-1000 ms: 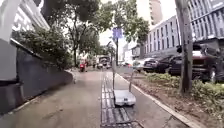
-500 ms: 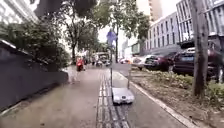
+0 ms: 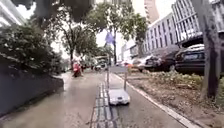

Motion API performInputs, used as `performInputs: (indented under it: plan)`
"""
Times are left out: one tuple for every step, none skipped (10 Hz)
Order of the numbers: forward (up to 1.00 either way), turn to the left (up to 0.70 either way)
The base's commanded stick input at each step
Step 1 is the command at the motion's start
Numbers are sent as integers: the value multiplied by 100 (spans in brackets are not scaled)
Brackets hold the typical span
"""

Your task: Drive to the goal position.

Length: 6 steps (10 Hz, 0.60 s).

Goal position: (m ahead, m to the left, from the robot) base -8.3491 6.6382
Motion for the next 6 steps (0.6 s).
performInputs:
  plan:
    - [69, 1]
    - [69, 1]
    - [69, 1]
    - [70, 1]
    - [69, 1]
    - [69, 1]
